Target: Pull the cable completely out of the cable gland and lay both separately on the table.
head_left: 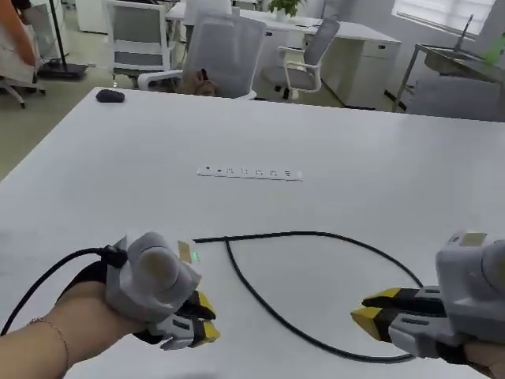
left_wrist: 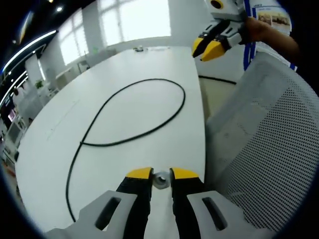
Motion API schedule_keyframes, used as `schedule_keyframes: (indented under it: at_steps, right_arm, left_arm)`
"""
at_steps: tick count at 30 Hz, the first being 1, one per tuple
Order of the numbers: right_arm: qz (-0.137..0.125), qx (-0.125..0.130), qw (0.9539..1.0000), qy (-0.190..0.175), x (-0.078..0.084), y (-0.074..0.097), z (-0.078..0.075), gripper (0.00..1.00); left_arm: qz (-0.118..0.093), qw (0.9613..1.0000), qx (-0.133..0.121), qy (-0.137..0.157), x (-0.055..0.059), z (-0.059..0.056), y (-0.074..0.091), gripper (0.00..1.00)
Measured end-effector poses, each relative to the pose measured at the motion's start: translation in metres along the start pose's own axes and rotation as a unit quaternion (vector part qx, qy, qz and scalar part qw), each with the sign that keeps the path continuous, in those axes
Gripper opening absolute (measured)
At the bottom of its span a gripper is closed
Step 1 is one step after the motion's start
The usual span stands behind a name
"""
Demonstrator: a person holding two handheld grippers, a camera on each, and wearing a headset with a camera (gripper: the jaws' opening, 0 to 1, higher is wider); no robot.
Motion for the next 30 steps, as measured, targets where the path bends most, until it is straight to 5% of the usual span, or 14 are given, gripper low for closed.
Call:
schedule_keyframes:
  at_steps: [4,9,14,18,25,30]
  right_arm:
    - [-0.007,0.009,0.9999,-0.009,0.005,0.009,-0.001,0.12]
    - [-0.008,0.012,0.9998,-0.016,0.008,0.011,0.001,0.12]
    - [0.0,0.009,0.9999,-0.014,0.01,0.004,0.006,0.12]
    - [0.0,-0.004,1.0,-0.004,0.002,-0.003,0.016,0.12]
    - [0.015,-0.031,0.9993,0.016,-0.001,-0.013,0.03,0.14]
    - [0.036,-0.051,0.9979,0.02,0.006,-0.019,0.037,0.15]
  left_arm:
    - [-0.026,0.9981,-0.013,0.055,0.011,0.017,-0.015,0.16]
    - [-0.029,0.9919,-0.016,0.122,0.033,0.017,-0.019,0.16]
    - [-0.006,0.9898,0.01,0.142,0.052,0.004,-0.016,0.14]
    - [0.01,0.9865,-0.016,0.162,0.068,0.013,-0.008,0.17]
    - [0.027,0.9849,-0.032,0.168,0.061,0.029,0.039,0.26]
    - [0.06,0.9888,-0.024,0.135,0.055,0.012,0.088,0.34]
Point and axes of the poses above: the centre of the closed fingertips' face, and the gripper's own axes: y roughly backward along the fingers, z roughly to its left, x roughly out of its underside, the point moved 2 cm from there along y, roughly backward along the fingers, and after that the axes turned 15 degrees about -y, right-handed, at the moved point
